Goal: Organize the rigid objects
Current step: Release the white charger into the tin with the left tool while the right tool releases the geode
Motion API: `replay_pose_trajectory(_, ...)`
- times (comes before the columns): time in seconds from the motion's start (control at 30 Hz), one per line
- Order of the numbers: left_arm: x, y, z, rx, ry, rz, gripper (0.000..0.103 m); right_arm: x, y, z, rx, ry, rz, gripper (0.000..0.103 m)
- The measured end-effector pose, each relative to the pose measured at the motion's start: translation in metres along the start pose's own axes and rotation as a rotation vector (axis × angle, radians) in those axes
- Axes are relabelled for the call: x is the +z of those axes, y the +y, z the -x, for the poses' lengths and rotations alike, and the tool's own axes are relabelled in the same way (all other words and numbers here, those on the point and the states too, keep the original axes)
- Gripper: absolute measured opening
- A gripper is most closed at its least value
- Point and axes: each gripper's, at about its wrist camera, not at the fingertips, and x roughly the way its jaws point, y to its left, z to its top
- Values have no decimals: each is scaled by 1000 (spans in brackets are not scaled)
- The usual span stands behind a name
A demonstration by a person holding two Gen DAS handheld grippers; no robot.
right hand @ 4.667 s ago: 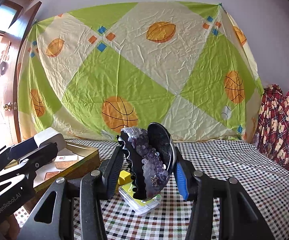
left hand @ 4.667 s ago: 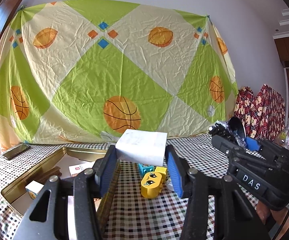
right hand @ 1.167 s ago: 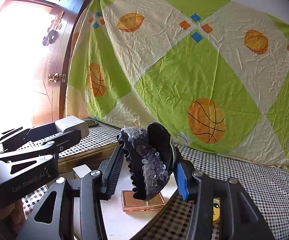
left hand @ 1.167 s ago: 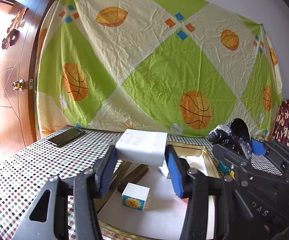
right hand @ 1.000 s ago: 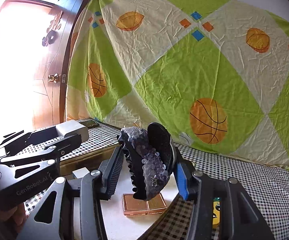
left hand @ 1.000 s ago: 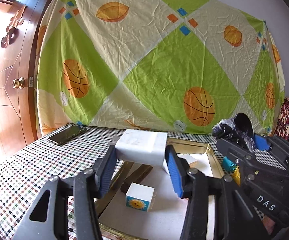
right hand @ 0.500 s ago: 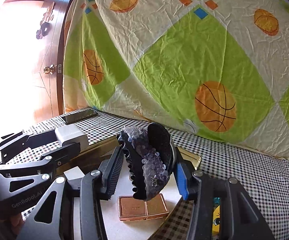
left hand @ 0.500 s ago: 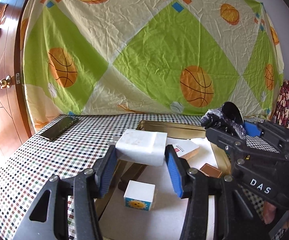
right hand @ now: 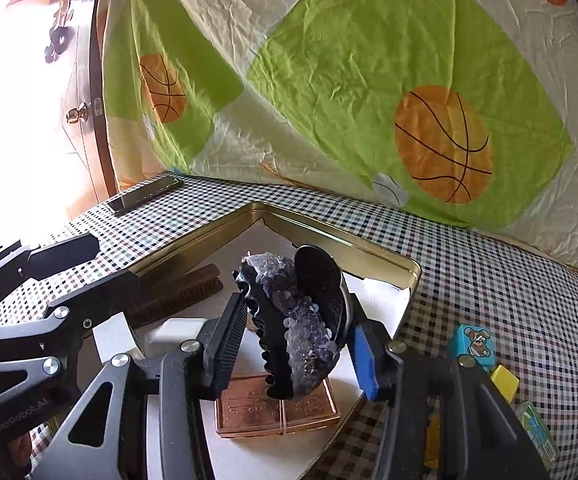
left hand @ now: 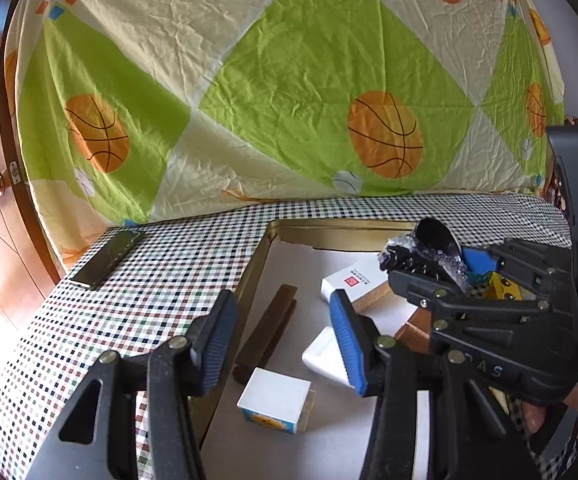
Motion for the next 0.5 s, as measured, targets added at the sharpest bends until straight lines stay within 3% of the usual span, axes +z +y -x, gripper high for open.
replay_pose_trajectory(0.1, 0, -1, 1, 16, -5, 0, 53, 0, -1, 2, 3, -14, -5, 69)
replay_pose_trajectory(0.17, -1, -1, 3, 27, -12, 5, 63, 0, -4, 8, 5, -27, -11, 70)
replay_pose_trajectory(0.2, -1, -1, 4, 35, -15, 11, 74, 0, -7, 12, 0, -34, -13, 70)
replay_pose_trajectory(0.33, -2, -6, 15, 41, -52, 16, 100, -11, -29, 41, -42, -93, -13, 74)
replay_pose_trajectory(0.5, 0, -32, 29, -16, -90, 11, 102, -38, -94, 79, -152, -122, -89, 79)
